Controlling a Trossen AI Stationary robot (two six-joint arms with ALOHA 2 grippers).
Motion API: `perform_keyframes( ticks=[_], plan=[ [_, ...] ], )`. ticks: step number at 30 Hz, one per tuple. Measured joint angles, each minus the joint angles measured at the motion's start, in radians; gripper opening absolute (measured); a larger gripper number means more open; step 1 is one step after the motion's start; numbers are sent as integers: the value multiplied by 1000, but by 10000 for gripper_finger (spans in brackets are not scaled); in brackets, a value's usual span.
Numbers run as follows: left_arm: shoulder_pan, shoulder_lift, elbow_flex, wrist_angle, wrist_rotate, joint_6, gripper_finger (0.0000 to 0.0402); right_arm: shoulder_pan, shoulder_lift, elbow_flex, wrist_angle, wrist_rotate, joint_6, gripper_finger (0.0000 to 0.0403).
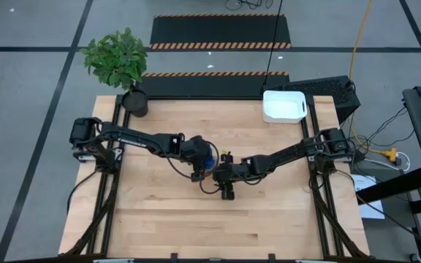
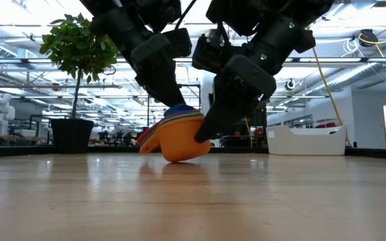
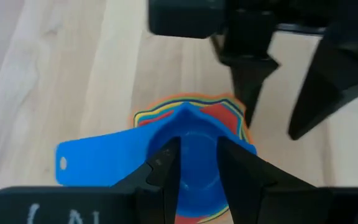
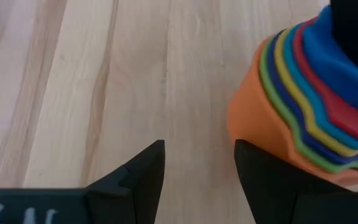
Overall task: Nest measuring cups in basket
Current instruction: Stack the blue measuring cup into the red measuring cup
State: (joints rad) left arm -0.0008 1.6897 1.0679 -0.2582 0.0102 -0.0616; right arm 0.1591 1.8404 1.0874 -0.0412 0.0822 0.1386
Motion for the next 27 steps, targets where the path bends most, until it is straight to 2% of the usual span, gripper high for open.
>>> perform_keyframes(
  ticks=[5,11,20,27],
  plan=[
    [-1,0,0,7,31,-3,108,-11,0,0,-24,4,-2,187],
    [-1,0,0,32,32,-8,108,-25,0,0,-80,48,-31,187],
    [-1,0,0,28,31,-26,108,-29,0,0,-110,49,-51,187],
    [-1,1,0,21,31,-26,108,-29,-64,-1,-209,49,-55,187]
  ],
)
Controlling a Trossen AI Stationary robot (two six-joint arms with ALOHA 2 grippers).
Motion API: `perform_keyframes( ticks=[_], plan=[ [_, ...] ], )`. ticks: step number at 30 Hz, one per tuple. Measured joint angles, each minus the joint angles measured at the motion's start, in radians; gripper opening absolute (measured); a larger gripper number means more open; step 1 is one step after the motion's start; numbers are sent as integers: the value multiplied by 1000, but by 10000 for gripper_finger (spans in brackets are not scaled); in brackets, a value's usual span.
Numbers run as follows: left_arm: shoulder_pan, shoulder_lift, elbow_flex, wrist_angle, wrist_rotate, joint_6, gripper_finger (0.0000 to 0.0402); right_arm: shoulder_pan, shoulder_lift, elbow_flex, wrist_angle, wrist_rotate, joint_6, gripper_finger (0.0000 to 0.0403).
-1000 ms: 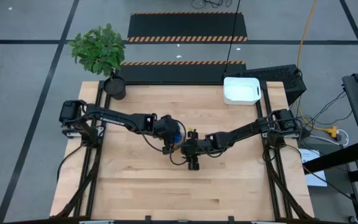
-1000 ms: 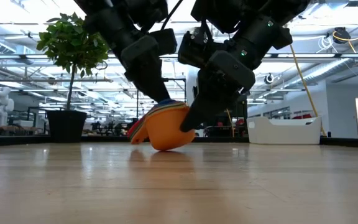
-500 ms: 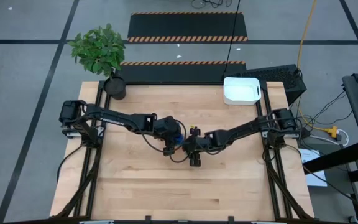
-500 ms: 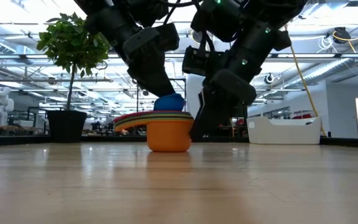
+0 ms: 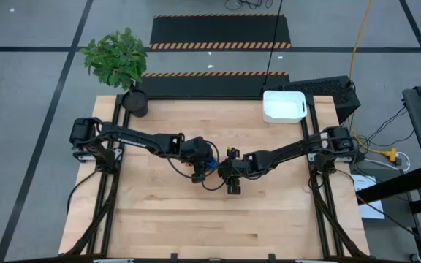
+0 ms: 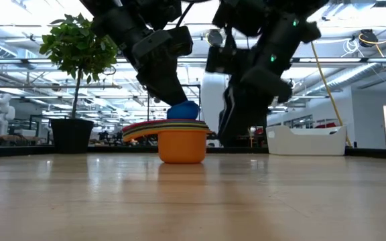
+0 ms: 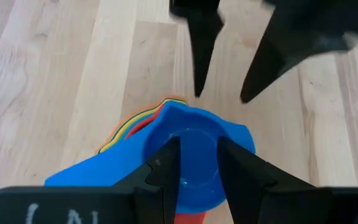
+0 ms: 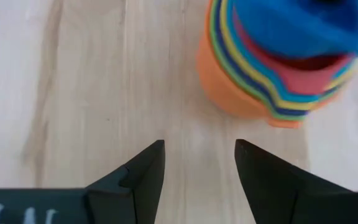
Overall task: Nest measuring cups in basket
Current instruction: Stack the blue measuring cup into the red measuring cup
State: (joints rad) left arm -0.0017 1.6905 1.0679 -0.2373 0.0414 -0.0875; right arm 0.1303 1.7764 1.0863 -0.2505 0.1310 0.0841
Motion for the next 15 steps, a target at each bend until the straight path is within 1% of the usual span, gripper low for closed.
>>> perform_keyframes(
  ticks=[3,6,10,12,14,15],
  plan=[
    [0,-10,4,-42,0,0,108,1,-61,0,-60,0,1,187],
    [1,-44,20,-108,-16,-2,108,2,-121,0,-96,0,6,187],
    [-4,-92,25,-142,-62,-27,108,8,-183,0,-112,0,8,187],
    [-12,-99,29,-108,-83,-27,108,17,-206,0,-120,0,5,187],
    [-19,-112,24,-145,-98,-10,108,28,-218,0,-121,0,-6,187],
    [-22,-113,24,-135,-110,2,108,36,-222,0,-122,0,-20,187]
  ],
)
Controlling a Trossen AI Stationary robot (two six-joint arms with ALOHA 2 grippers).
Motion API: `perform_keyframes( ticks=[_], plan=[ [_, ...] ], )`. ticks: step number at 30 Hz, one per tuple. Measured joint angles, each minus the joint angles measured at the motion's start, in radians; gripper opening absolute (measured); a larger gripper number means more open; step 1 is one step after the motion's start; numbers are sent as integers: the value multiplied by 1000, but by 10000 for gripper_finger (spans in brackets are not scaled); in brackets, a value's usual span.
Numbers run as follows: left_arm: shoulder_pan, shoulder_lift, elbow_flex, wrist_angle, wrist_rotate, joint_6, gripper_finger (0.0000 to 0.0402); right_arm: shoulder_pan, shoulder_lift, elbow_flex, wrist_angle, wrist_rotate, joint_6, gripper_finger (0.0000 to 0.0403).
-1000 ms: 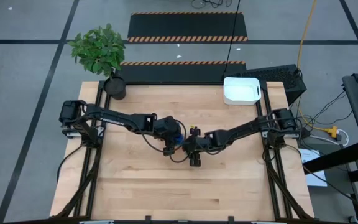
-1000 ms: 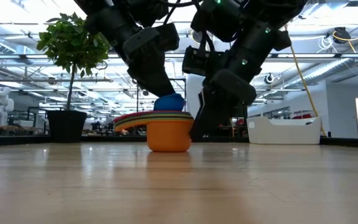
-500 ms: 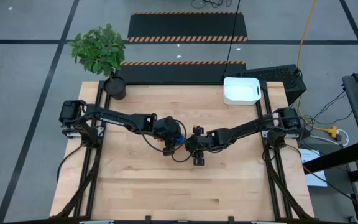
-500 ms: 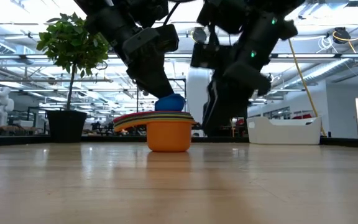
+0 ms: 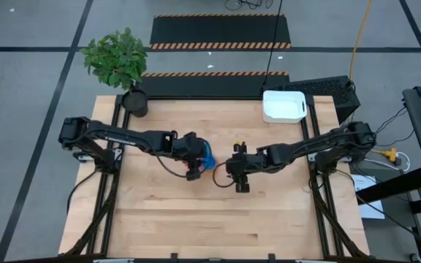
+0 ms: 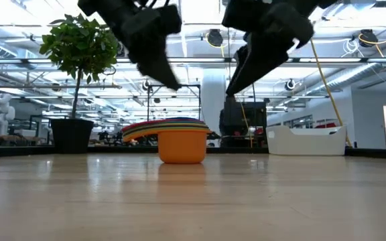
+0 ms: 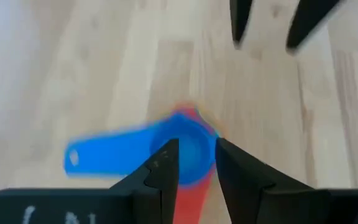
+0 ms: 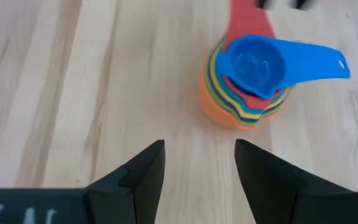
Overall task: Nest measuring cups in basket
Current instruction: Stack the blue measuring cup into the red measuring cup
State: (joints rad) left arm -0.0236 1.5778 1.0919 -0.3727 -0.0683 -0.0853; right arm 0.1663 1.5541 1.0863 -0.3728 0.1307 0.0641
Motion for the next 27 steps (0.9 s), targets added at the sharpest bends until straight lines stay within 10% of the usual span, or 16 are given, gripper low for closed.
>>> perform_keyframes(
  ticks=[10,20,27],
  plan=[
    [35,7,0,-27,-321,13,108,74,-4,-45,42,-2,-202,187],
    [253,7,-25,-20,-14,-299,114,77,-4,-79,46,-1,-238,187],
    [286,7,-176,217,143,-307,210,77,-4,-79,38,-1,-234,187]
  ],
)
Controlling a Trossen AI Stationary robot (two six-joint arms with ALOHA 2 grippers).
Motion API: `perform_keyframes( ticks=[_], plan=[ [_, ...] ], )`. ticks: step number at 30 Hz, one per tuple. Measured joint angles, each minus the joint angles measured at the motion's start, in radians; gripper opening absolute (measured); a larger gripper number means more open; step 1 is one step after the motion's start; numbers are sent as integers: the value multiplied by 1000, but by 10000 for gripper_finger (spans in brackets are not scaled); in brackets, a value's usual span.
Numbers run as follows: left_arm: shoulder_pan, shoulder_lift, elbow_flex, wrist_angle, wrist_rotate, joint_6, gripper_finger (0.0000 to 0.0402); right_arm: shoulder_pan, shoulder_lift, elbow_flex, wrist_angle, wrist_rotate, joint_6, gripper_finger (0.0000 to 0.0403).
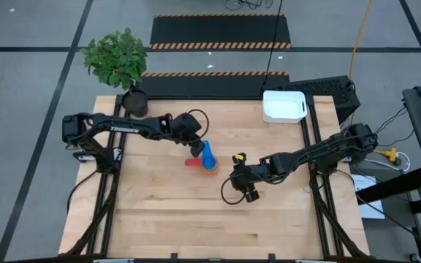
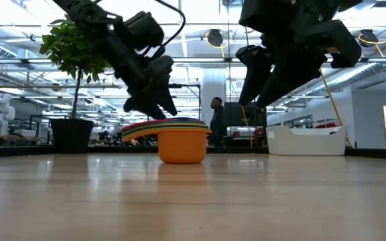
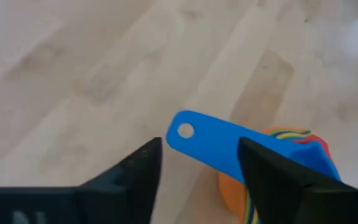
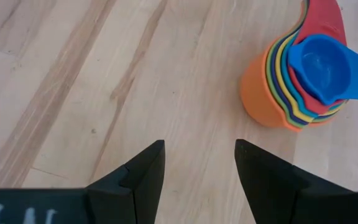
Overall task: Nest measuring cups in basket
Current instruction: Stack the blue measuring cup into the red measuring cup
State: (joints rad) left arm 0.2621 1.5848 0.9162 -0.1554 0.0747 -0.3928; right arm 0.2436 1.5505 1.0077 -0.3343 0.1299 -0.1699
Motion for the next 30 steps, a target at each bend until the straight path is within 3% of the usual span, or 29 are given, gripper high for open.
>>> perform_keyframes(
  ticks=[5,10,16,30],
  plan=[
    [13,0,-55,48,56,-77,277,0,0,0,-7,0,-1,187],
    [12,0,-83,62,59,-116,302,0,0,0,-7,0,-2,187],
    [12,0,-114,191,59,-196,275,0,0,0,-7,0,-12,187],
    [-3,59,-113,252,59,-228,192,0,0,0,23,0,-27,187]
  ],
)
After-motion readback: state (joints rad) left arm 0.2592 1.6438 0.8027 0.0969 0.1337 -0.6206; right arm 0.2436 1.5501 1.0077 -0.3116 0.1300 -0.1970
